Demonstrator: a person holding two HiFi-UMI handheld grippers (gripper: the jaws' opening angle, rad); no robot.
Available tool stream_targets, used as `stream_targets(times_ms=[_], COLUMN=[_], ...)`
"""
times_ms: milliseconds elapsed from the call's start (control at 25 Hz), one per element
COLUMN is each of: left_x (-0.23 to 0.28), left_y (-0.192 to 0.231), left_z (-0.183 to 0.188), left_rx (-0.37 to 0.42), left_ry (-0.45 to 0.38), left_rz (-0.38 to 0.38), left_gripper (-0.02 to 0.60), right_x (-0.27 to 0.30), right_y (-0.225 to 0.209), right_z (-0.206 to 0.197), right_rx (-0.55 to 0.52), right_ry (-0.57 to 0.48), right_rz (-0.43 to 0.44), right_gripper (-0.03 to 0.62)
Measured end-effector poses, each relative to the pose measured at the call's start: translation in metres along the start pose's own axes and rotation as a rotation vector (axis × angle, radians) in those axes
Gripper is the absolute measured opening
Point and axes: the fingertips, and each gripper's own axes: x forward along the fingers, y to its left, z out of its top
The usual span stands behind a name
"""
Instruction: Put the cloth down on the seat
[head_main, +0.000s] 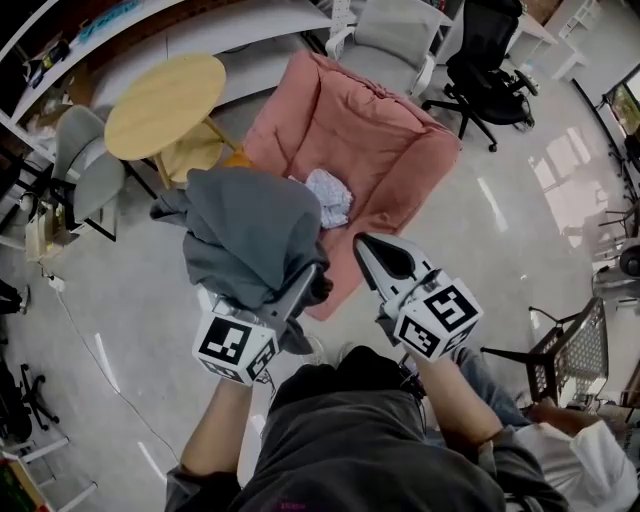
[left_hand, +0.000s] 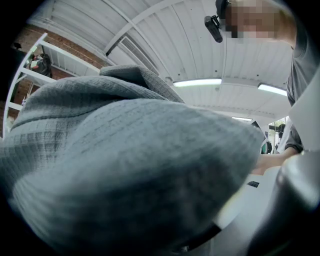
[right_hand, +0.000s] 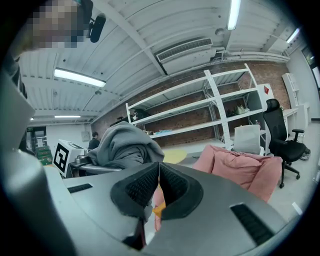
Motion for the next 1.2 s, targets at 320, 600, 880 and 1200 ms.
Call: stream_targets(times_ms=[320,600,880,1200], left_x=[0.039,0.093,0.162,0.243], left_y=[0.022,0.046,0.077,0.114], left_z=[0.002,-0.007,-0.014,-0.045], left_rx=[-0.002,-0.036,-0.085,-0.175], left_ry=[0.016,0.034,0.051,0.083], left_rz=[0.001,0.03,0.052,0.097], left_gripper=[0.302,0.302,0.302,0.301], right_x=[0.023,0.055,0.093,0.131], right_y=[-0.035,-0.084,-0.14,-0.21], right_z=[0.001,-0.002,-0.001,-0.019], right_rx=[0.02,0.018,0.03,0.041], right_ry=[0.008,0.038,0.073,0.136], right_rz=[-0.002,0.034,0.066,0.098], right_gripper=[0.017,0.017,0.016,0.016])
